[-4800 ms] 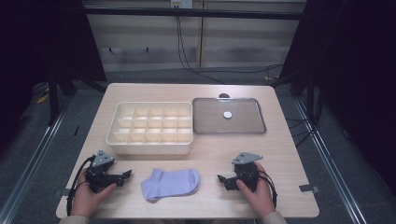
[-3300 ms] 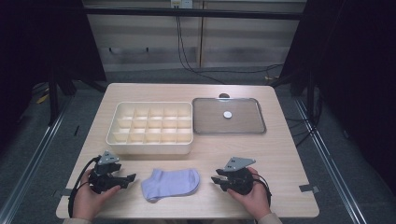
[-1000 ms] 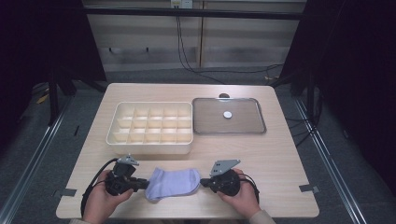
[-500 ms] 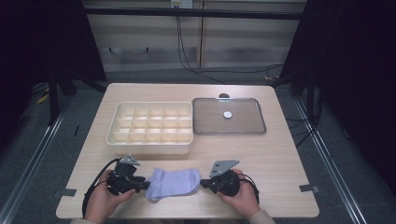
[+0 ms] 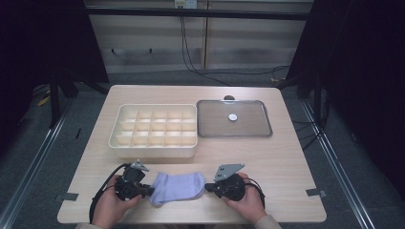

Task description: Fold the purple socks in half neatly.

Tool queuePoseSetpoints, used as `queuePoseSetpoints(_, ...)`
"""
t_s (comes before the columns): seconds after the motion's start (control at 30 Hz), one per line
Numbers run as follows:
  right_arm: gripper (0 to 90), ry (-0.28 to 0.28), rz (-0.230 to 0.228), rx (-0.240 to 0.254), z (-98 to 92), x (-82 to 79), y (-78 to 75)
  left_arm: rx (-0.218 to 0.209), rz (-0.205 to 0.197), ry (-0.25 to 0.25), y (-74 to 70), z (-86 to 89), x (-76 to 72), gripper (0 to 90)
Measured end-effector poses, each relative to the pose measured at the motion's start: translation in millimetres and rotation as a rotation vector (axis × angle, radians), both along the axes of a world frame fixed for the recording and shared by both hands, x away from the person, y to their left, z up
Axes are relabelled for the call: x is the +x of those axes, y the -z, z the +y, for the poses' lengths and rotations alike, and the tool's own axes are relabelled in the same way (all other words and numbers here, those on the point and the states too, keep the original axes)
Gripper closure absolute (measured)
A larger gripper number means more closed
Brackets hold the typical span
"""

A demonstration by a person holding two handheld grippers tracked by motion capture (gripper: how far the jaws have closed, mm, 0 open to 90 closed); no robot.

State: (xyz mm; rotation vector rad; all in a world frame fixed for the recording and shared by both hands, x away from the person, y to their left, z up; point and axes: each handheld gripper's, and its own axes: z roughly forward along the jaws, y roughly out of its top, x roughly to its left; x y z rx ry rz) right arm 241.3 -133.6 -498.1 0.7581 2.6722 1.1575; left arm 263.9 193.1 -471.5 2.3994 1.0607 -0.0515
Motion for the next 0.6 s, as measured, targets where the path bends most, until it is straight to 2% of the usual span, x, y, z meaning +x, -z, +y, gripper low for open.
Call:
queuePoseSetpoints(0.2, 90.0, -0.005, 0.003, 0.007, -0.4, 1.0, 1.4, -0.057, 0.008, 0.031, -13.3, 4.5, 0.8, 81.9)
queuePoseSetpoints(0.37, 90.0, -0.005, 0.003, 0.01, -0.1, 0.6, 0.9, -0.07, 0.01, 0.05, -19.6, 3.5, 1.0, 81.9)
queuePoseSetpoints(0.43, 90.0, -0.004, 0.005, 0.012, -0.1, 0.6, 0.9, -0.091, 0.014, 0.053, -24.0, 3.8, 1.0, 81.8)
queuePoseSetpoints(0.6, 90.0, -0.008, 0.007, 0.012, -0.1, 0.5, 1.6, -0.096, 0.018, 0.048, -28.3, 2.0, 0.5, 81.8)
